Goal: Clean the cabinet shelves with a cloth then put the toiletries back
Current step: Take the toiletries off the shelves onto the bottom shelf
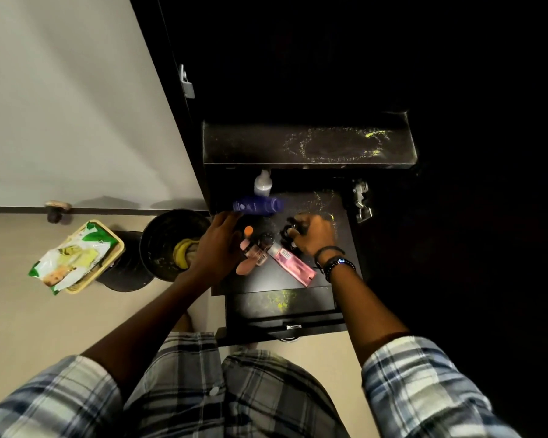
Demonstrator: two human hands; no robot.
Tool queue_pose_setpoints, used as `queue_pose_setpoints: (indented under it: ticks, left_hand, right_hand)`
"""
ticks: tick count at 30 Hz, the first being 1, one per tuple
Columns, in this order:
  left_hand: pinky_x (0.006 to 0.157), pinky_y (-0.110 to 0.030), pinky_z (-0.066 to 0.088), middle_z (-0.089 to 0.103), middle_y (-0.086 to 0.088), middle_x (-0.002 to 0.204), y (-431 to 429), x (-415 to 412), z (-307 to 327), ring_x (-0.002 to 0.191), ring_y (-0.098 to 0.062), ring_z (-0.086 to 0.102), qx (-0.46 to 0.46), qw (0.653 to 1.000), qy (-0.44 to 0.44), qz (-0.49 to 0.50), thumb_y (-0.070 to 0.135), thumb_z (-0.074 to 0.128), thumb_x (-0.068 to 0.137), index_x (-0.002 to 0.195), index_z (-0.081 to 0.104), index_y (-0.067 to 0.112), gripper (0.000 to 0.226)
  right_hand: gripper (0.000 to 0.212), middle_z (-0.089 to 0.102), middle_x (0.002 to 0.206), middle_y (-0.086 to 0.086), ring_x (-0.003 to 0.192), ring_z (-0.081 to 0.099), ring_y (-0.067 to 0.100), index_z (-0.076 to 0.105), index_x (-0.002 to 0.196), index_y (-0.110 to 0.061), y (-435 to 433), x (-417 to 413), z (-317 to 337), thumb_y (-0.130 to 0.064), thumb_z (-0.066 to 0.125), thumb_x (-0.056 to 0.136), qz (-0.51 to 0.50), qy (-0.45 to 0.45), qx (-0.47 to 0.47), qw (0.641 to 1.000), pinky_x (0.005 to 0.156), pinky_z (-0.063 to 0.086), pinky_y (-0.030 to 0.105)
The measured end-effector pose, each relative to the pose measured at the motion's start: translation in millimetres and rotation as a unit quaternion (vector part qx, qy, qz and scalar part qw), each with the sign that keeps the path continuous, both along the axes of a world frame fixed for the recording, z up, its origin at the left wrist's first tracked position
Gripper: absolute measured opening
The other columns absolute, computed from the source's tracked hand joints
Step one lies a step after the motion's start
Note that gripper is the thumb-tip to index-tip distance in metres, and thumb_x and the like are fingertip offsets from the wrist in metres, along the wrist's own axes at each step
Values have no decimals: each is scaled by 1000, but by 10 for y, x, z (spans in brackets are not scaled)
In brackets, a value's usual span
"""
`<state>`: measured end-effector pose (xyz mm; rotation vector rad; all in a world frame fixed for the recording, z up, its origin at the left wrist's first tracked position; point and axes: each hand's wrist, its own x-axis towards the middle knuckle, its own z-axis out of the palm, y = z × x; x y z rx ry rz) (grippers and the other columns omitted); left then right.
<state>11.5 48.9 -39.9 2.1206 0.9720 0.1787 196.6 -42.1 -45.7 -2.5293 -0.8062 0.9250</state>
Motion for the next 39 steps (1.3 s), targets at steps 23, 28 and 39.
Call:
queue_pose_setpoints:
  ticks: [23, 28, 39]
  left_hand:
    - [96, -34, 41, 36, -17, 143, 201, -48, -175, 123, -33, 46, -74, 996, 47, -4, 3, 51, 91, 139, 38, 8, 50]
    - [92, -28, 39, 43, -16, 138, 229, -154, -249, 121, -29, 48, -88, 995, 46, 8, 4, 52, 91, 139, 38, 11, 51]
    - [99, -40, 41, 41, -14, 142, 243, -337, -355, 126, -30, 44, -107, 991, 83, 19, 7, 49, 91, 141, 36, 11, 51]
  right_hand:
    - [17, 72, 99, 17, 99, 65, 34, 73, 93, -12, 446, 48, -185, -7, 66, 78, 85, -49, -4, 995, 88, 50, 33]
    - [19, 73, 100, 14, 100, 66, 29, 75, 91, -11, 642, -34, -218, -3, 63, 79, 113, -25, 4, 993, 85, 49, 26]
    - [20, 72, 104, 11, 103, 64, 24, 75, 93, -7, 946, -252, -255, -5, 59, 82, 154, 19, 16, 988, 89, 45, 22]
